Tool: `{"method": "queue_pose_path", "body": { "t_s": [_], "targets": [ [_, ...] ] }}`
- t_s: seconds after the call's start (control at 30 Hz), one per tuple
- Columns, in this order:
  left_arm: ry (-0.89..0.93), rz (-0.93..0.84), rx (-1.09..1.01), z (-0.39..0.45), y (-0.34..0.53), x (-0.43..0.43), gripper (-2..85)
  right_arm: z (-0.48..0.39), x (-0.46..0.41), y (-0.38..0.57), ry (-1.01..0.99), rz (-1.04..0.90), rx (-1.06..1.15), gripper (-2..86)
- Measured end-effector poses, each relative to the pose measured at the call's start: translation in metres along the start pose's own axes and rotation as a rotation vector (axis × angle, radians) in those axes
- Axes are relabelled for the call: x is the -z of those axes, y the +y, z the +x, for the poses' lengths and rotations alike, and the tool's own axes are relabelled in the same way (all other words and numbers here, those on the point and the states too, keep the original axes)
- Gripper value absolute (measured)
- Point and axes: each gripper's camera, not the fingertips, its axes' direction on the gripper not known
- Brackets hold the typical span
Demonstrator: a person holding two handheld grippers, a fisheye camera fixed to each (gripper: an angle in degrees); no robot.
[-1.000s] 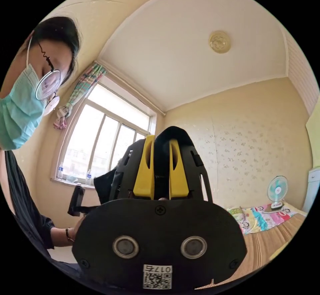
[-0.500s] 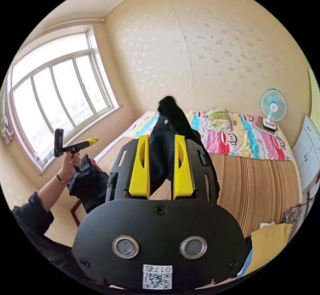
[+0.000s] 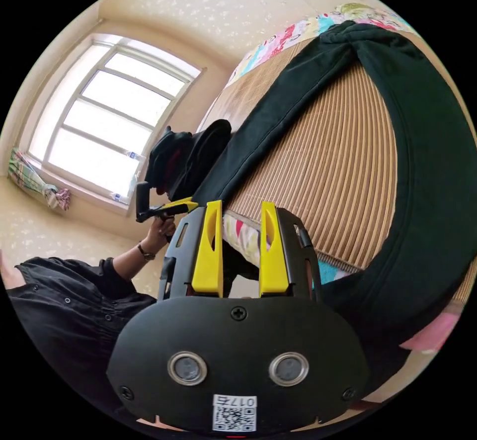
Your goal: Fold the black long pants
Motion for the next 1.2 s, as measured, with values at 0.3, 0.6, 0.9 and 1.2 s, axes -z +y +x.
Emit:
{"method": "queue_pose_path", "body": {
  "t_s": [0.3, 0.6, 0.9, 1.2],
  "targets": [
    [0.479, -0.379, -0.174, 0.071, 0.012, -0.079, 3.7, 0.003, 0.124, 0.009, 0.332, 0.238, -0.066, 11.3],
    [0.452, -0.331, 0.006, 0.058, 0.064, -0.084, 6.1, 0.086, 0.155, 0.049, 0.438, 0.197, -0.389, 15.3],
    [0.453, -0.208, 0.005, 0.035, 0.044, -0.024, 6.4, 0.108, 0.183, 0.048, -0.032, 0.213, -0.211, 4.3],
    [0.518, -0.188, 0.021, 0.056, 0.057, -0.044, 8.3, 0.115, 0.253, 0.108, -0.371, 0.309, -0.247, 3.0]
  ]
}}
